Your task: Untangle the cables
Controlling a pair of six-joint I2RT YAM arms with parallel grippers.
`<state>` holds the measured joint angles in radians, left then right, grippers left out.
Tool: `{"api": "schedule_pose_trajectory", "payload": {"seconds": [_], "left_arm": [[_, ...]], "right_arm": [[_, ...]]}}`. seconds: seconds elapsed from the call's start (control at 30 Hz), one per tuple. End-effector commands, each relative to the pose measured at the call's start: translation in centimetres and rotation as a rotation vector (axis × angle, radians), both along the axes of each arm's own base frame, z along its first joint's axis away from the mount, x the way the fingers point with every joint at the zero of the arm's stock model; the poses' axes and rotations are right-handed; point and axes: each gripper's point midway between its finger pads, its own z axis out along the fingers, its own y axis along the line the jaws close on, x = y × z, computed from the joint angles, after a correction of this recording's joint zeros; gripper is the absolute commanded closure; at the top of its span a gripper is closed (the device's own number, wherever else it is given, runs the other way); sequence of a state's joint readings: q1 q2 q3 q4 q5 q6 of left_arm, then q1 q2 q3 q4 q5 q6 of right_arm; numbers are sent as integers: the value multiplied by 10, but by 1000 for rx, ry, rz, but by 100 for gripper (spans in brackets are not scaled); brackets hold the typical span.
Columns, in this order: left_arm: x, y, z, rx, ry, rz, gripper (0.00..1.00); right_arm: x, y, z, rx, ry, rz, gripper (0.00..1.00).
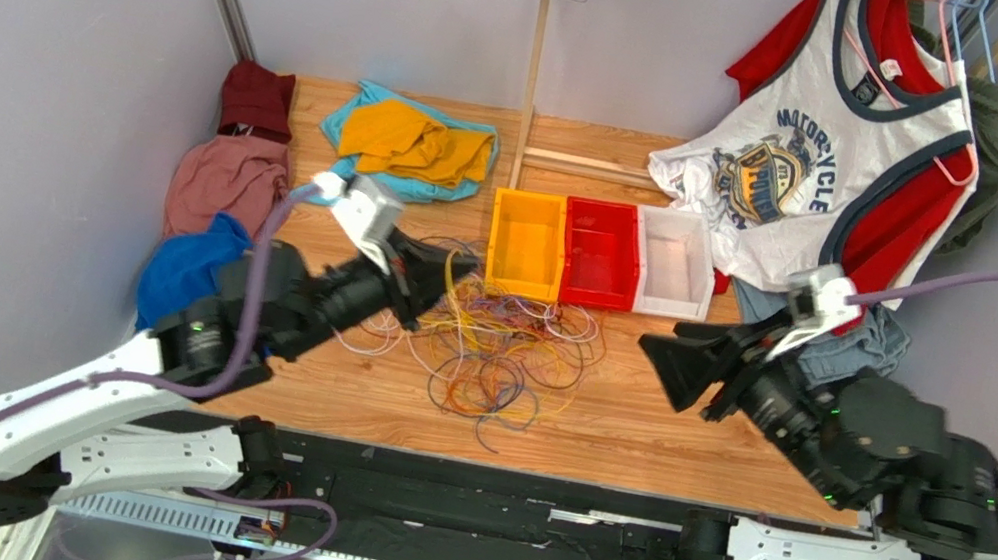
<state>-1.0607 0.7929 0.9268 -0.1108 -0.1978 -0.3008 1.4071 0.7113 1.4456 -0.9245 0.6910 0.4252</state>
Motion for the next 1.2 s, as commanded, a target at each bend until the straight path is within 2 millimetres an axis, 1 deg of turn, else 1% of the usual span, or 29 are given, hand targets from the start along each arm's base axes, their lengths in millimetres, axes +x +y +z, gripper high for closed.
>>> {"api": "schedule_pose_trajectory", "payload": {"seconds": [0.0,0.03,0.07,0.1,0.13,0.23,0.27,0.3,0.33,0.37,0.4,0.43,0.47,0.5,0.53,0.57,0.6,0.63,0.73,0.83,0.87,0.93,0.97,1.0,1.03,1.07,1.1,1.13,1.17], "left_arm": [[-7,39,59,-24,-10,77,100],[-8,42,61,-8,-2,84,100],[-8,45,68,-11,-3,90,100],[-8,49,81,-17,-9,99,100],[-9,51,88,-23,-13,99,100],[-11,52,115,-54,-34,92,100],[-12,51,132,-74,-53,83,100],[-14,51,140,-78,-59,76,100],[-14,50,148,-85,-65,68,100],[-15,47,165,-101,-77,58,100],[-15,46,169,-93,-75,55,100],[-15,46,177,-100,-81,52,100],[-15,44,195,-119,-98,47,100],[-14,42,199,-112,-98,44,100],[-15,40,206,-115,-106,37,100],[-15,39,221,-131,-123,32,100],[-14,38,224,-127,-126,31,100],[-14,37,229,-130,-130,32,100],[-14,34,251,-157,-154,21,100],[-17,33,264,-177,-165,6,100],[-18,32,266,-181,-168,0,100],[-19,31,274,-193,-175,-8,100],[-20,30,274,-192,-176,-19,100],[-22,30,277,-199,-177,-24,100],[-23,29,279,-202,-179,-33,100],[-23,28,280,-204,-179,-38,100],[-24,28,281,-205,-180,-40,100],[-24,29,282,-209,-183,-41,100],[-25,29,282,-209,-183,-44,100]], "right_arm": [[2,10,-33,61,62,-31,40],[2,16,-56,38,92,-40,38],[1,17,-65,42,103,-42,36],[1,20,-71,44,111,-37,36],[1,25,-93,5,126,-40,35],[-1,37,-102,5,115,-9,36],[-1,42,-108,-7,107,7,36],[-4,53,-99,36,91,44,36],[-4,59,-97,29,67,60,36],[-3,64,-98,31,54,64,36],[-2,70,-86,83,32,71,35],[0,76,-86,79,12,73,35],[1,80,-88,65,-17,80,35],[1,86,-77,104,-44,92,35],[2,92,-78,90,-57,100,33],[2,96,-77,68,-87,112,32],[2,102,-73,71,-100,120,32],[5,111,-79,35,-103,120,31],[13,130,-83,-26,-131,102,30],[24,145,-86,-65,-159,60,29],[28,148,-80,-47,-172,43,29],[41,155,-82,-66,-182,7,28],[44,160,-79,-53,-186,15,28],[48,167,-83,-62,-181,14,28],[56,168,-82,-67,-179,-2,28],[59,175,-73,-28,-191,2,28],[64,184,-81,-50,-182,6,28],[71,187,-72,-35,-185,-5,28],[76,191,-73,-37,-181,-14,28]]}}
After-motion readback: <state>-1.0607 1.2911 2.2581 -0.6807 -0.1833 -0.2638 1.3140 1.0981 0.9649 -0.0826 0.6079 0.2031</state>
